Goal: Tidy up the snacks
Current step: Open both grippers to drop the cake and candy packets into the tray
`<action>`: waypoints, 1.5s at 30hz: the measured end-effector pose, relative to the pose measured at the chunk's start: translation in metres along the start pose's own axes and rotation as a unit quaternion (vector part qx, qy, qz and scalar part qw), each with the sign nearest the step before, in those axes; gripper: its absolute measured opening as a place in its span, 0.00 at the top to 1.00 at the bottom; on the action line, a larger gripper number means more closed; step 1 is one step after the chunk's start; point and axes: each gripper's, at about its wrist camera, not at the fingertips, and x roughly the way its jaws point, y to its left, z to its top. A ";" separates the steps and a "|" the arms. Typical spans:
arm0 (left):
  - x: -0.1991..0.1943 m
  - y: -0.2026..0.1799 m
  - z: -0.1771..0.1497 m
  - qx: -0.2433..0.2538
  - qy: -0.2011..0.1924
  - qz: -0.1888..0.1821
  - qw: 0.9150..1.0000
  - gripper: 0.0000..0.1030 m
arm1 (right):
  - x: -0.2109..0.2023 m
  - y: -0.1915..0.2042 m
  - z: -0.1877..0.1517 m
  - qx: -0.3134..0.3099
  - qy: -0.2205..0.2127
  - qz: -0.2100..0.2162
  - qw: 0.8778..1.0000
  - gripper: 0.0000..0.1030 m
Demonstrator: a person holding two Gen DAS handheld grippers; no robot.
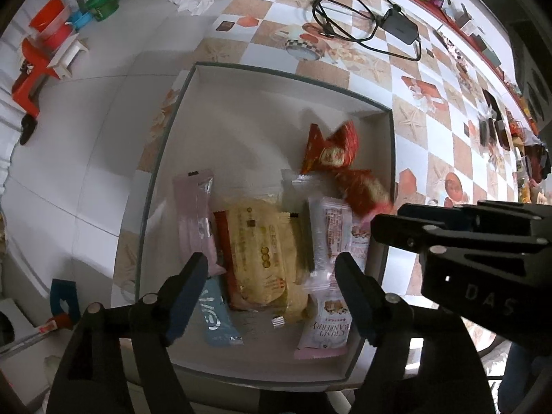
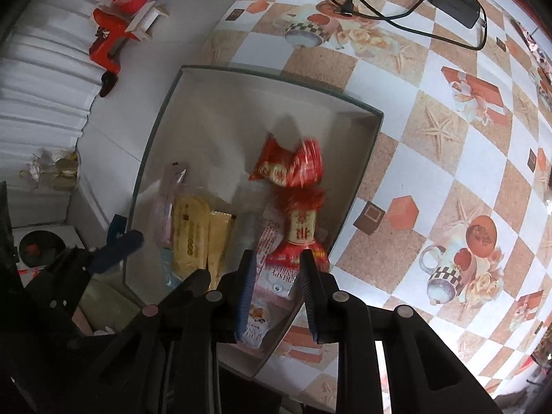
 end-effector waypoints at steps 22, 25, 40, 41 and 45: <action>-0.007 -0.005 -0.001 0.000 -0.004 0.105 0.995 0.12 | -0.029 0.003 -0.014 -0.012 -0.052 -0.048 0.997 0.00; -0.009 -0.008 -0.002 0.001 -0.003 0.100 0.995 0.12 | -0.029 0.003 -0.015 -0.012 -0.050 -0.047 0.998 0.00; -0.008 -0.008 -0.005 0.002 0.004 0.098 0.995 0.11 | -0.027 0.011 -0.019 -0.027 -0.048 -0.054 0.997 0.00; -0.009 -0.008 -0.006 0.001 0.000 0.093 0.996 0.11 | -0.027 0.012 -0.019 -0.029 -0.049 -0.056 0.997 0.00; -0.016 -0.008 -0.009 0.003 -0.020 0.077 0.997 0.11 | -0.027 0.014 -0.021 -0.033 -0.050 -0.060 0.996 0.00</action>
